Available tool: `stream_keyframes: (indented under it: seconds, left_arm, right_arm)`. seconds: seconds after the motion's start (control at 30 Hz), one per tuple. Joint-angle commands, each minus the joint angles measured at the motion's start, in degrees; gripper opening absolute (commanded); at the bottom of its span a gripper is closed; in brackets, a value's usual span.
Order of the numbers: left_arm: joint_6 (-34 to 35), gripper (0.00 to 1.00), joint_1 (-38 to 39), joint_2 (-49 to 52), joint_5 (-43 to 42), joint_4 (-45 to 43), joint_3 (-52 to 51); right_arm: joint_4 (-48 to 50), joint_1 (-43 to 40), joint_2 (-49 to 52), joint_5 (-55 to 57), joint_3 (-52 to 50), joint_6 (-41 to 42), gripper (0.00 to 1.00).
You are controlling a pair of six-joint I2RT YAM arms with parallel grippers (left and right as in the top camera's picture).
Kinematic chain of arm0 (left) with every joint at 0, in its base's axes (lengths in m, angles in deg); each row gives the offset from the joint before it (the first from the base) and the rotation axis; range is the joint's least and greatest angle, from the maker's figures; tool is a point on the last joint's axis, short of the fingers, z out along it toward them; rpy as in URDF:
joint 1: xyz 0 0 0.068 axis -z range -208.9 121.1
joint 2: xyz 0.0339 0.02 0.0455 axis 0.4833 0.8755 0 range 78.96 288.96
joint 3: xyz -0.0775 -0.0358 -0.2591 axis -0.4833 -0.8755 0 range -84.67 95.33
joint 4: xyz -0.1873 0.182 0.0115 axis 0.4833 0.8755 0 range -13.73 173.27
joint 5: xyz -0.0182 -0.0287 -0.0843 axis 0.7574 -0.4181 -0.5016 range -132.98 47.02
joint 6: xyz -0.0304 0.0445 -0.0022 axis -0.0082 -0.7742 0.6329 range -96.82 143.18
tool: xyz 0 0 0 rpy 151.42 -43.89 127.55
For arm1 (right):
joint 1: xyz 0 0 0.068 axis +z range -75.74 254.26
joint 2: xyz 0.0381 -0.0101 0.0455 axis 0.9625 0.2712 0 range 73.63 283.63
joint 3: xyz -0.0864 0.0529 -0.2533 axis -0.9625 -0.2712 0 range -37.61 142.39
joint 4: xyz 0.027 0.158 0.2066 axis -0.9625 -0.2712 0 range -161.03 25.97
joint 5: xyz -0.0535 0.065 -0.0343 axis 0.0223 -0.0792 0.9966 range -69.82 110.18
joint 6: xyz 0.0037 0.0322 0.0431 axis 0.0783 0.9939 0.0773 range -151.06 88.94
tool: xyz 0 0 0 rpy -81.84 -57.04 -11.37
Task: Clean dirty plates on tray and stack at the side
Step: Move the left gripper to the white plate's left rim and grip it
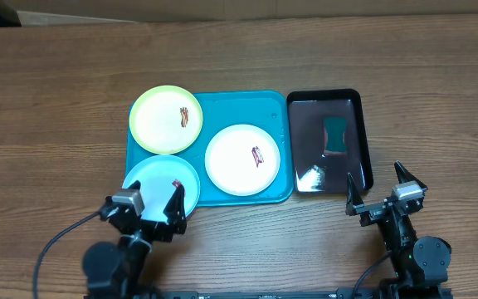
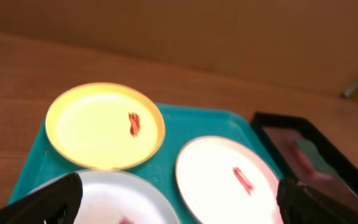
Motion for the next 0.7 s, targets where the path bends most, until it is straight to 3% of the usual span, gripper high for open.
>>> stream_keyframes:
  seconds: [0.0, 0.07, 0.23, 0.4, 0.57, 0.63, 0.67]
  left_arm:
    - [0.7, 1.0, 0.37, 6.23, -2.95, 7.78, 16.39]
    - [-0.85, 1.0, 0.37, 14.1, -3.3, 16.94, 26.86]
    - [-8.24, 1.0, 0.37, 43.56, -4.85, 50.69, 60.7]
    - [-6.51, 1.0, 0.37, 63.17, -5.66, 71.17, 79.65]
    - [-6.93, 0.98, 0.37, 74.2, -12.04, 71.52, 81.24]
    - [-6.97, 0.86, 0.42, 77.29, -12.02, 71.52, 80.7]
    - [-6.99, 0.84, 0.59, 78.82, -11.98, 71.54, 80.11]
  right_arm:
    - [0.31, -0.2, -0.55, 0.09, -0.61, -0.02, 1.0]
    - [0.31, -0.2, -0.55, 0.09, -0.61, -0.02, 1.0]
    - [0.31, -0.2, -0.55, 0.09, -0.61, -0.02, 1.0]
    - [0.31, -0.2, -0.55, 0.09, -0.61, -0.04, 1.0]
    - [0.33, -0.2, -0.55, 0.09, -0.61, -0.02, 1.0]
    - [0.31, -0.2, -0.55, 0.09, -0.61, -0.02, 1.0]
    - [0.33, -0.2, -0.55, 0.09, -0.61, -0.02, 1.0]
